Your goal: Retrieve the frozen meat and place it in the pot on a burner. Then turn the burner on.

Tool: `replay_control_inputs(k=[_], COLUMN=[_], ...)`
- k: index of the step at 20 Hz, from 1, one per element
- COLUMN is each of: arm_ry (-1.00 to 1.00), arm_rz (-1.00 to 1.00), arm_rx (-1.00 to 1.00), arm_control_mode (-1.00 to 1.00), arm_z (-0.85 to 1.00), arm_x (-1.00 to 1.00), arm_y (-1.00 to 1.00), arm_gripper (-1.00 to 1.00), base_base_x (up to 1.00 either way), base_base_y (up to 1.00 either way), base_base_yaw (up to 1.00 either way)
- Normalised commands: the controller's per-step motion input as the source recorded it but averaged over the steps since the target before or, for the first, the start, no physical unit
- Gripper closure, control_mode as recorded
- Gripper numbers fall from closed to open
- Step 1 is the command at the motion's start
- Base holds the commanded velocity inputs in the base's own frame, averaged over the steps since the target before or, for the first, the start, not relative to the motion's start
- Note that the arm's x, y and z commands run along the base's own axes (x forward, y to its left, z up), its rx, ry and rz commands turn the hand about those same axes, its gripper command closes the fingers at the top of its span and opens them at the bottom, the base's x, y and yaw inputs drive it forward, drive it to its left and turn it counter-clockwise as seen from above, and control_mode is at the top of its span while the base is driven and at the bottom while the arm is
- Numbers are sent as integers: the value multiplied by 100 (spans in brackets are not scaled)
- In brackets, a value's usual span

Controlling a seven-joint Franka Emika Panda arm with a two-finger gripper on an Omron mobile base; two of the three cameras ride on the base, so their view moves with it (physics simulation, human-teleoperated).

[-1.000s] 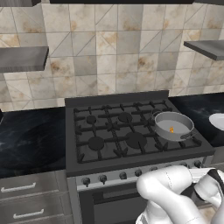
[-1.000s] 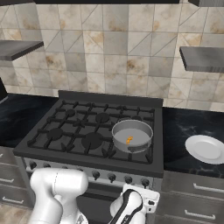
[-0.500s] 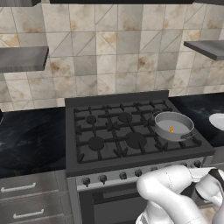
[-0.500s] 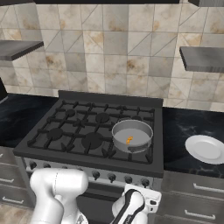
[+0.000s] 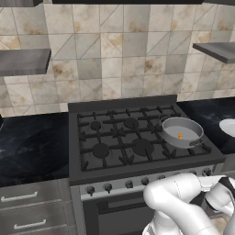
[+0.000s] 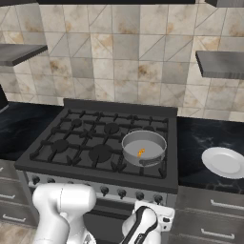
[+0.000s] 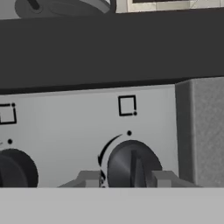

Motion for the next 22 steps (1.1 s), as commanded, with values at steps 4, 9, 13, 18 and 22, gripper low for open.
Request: replay_control_inputs(k=[4,9,13,18,22], arm_ry=[0,-10,-22,-15,-11], arm_rz=[10,25,35,33,30], arm_rx=[0,-24,-42,-34,-44], arm_control_mode=[-100,-100,-100,-100,-100], arm_z=[0,0,0,11,16], arm_x=[9,1,0,0,0], arm_y=[10,32,53,40,59], arm_gripper=[100,100,100,100,100], base_base_x=[0,0,0,0,0], base_base_y=[0,0,0,0,0], base_base_yaw=[0,0,0,0,0])
